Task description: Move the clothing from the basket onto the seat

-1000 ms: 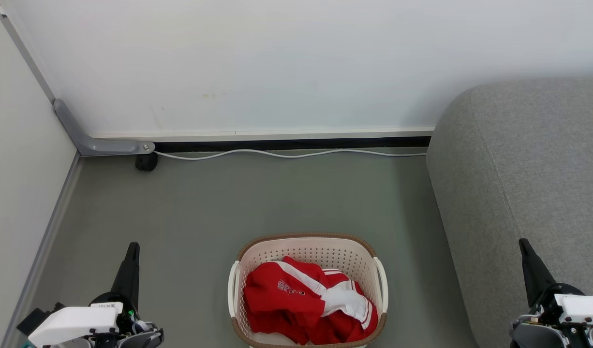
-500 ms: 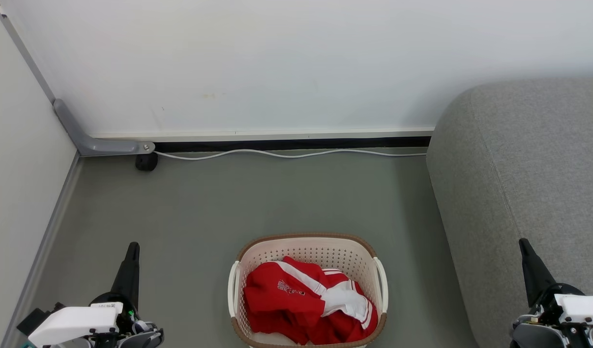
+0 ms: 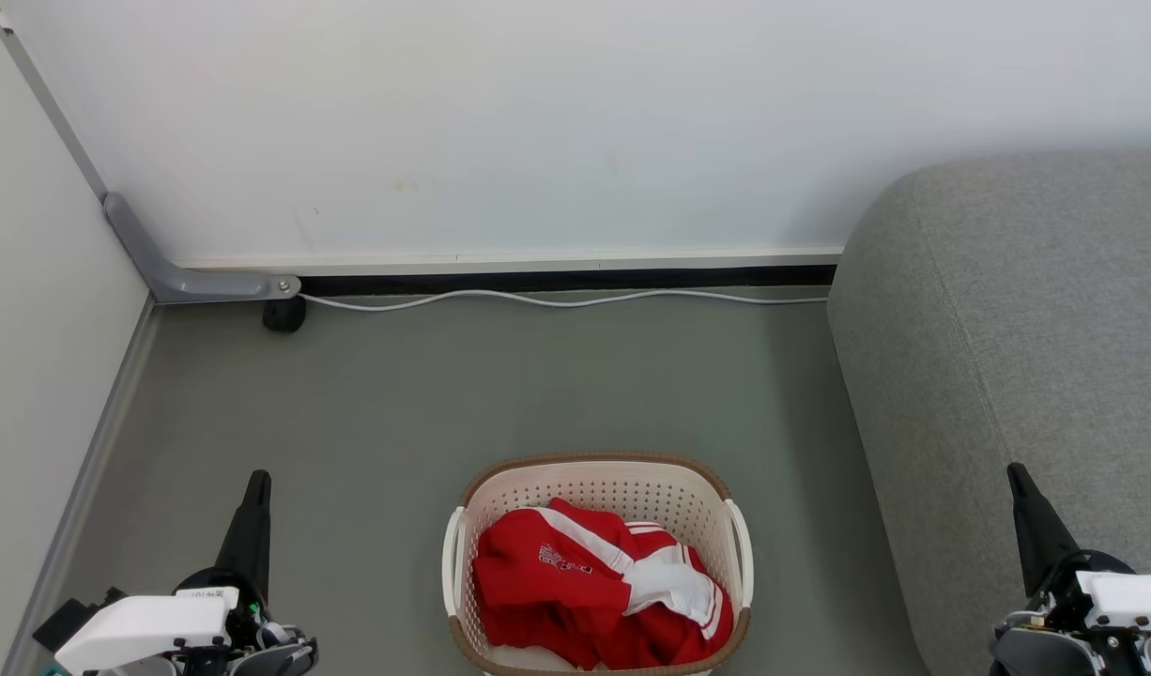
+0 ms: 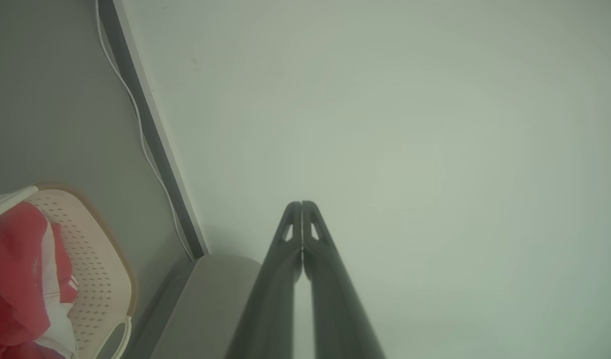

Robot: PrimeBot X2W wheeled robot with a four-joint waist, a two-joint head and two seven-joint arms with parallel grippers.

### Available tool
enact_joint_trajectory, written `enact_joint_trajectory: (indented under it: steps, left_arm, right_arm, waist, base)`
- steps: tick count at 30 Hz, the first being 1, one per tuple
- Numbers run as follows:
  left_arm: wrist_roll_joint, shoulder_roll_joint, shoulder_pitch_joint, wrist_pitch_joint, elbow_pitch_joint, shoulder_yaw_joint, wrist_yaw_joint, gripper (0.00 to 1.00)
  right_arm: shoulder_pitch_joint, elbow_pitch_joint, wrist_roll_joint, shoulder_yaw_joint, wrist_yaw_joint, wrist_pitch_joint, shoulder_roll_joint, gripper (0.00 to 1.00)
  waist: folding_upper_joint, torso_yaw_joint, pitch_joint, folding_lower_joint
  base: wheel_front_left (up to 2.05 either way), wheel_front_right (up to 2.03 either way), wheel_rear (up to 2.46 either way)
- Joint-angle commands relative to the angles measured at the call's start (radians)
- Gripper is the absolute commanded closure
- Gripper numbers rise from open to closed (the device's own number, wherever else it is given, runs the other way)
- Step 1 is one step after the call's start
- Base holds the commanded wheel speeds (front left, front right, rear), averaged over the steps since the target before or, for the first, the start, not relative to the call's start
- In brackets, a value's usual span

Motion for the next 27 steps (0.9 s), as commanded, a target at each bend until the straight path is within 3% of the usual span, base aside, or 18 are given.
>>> enact_joint_trajectory:
  steps: [1,27]
  left_arm:
    - [-0.005,0.017,-0.053,0.006,-0.029,0.032,-0.007,1.00]
    - [-0.005,0.017,-0.053,0.006,-0.029,0.032,-0.007,1.00]
  right_arm:
    - [-0.036,-0.029,0.011,0.019,0.007,0.008,-0.012,1.00]
    - [-0.036,-0.029,0.011,0.019,0.007,0.008,-0.012,1.00]
  waist:
    - [-0.0001,0.000,0.000,0.0000]
    - [-0.0001,0.000,0.000,0.0000]
  base:
    - [0.00,0.00,0.00]
    - [0.00,0.00,0.00]
